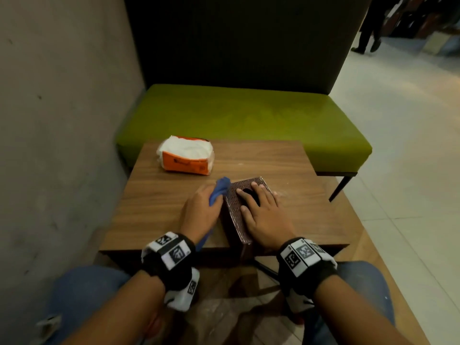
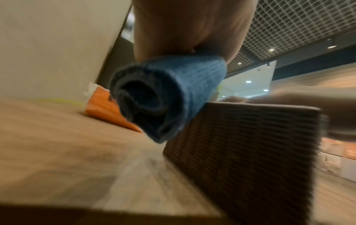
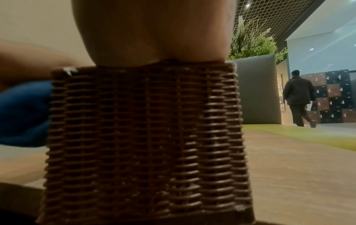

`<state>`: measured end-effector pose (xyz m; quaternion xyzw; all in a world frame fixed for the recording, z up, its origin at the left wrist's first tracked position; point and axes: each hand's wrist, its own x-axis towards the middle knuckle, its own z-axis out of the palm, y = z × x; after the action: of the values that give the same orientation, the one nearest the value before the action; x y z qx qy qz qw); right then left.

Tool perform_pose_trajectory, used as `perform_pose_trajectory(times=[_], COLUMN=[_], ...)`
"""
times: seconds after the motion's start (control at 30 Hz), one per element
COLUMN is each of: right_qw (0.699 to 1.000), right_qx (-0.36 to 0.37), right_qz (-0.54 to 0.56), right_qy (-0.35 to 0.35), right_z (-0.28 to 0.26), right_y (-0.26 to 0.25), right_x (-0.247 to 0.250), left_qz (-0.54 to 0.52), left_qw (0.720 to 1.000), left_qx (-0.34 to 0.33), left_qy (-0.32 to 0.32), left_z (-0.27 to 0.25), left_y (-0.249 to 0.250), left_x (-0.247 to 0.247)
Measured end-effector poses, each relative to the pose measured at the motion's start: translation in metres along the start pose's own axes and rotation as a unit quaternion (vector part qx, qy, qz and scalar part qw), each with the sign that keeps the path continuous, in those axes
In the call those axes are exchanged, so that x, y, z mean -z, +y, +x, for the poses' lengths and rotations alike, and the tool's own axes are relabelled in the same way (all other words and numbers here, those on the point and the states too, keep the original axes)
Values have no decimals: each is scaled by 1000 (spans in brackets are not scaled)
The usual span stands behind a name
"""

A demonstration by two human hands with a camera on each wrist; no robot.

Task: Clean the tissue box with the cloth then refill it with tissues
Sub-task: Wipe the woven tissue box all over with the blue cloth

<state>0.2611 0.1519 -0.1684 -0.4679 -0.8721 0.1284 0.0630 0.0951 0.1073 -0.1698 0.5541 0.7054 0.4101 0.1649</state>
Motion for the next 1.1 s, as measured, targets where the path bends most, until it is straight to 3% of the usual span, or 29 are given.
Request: perform_pose_trajectory(times=[0.1,0.23,0.43,0.67,0.83,0.9,1.1], right_qw=[1000,1000,1000,999,999,999,999], right_qx=[-6,-4,-15,-17,-18,-22,-18], right_qz=[-1,0,5,23,21,21,10], right_qy=[9,7,9,27,30,29,31], right_z=[0,-1,0,-1,0,1,1], right_y=[0,-1,-2,-3,-4,-4,-2], right_x=[-2,-3,-1,-2,-5,-5,-5], left_qz=[4,-2,-7,-36,-43,-33,-52], left_qw=[1000,999,999,997,999,999,996], left_qx=[4,-38,43,-64,1,6,-74], left_qy=[11,0,22,6,25,23,-14], left_z=[1,-55,4,-82,-16,-12,-99], left_y=[6,16,6,8,-3,-2,11], left_x=[-5,-9,-9,-17,-18,-19,-14])
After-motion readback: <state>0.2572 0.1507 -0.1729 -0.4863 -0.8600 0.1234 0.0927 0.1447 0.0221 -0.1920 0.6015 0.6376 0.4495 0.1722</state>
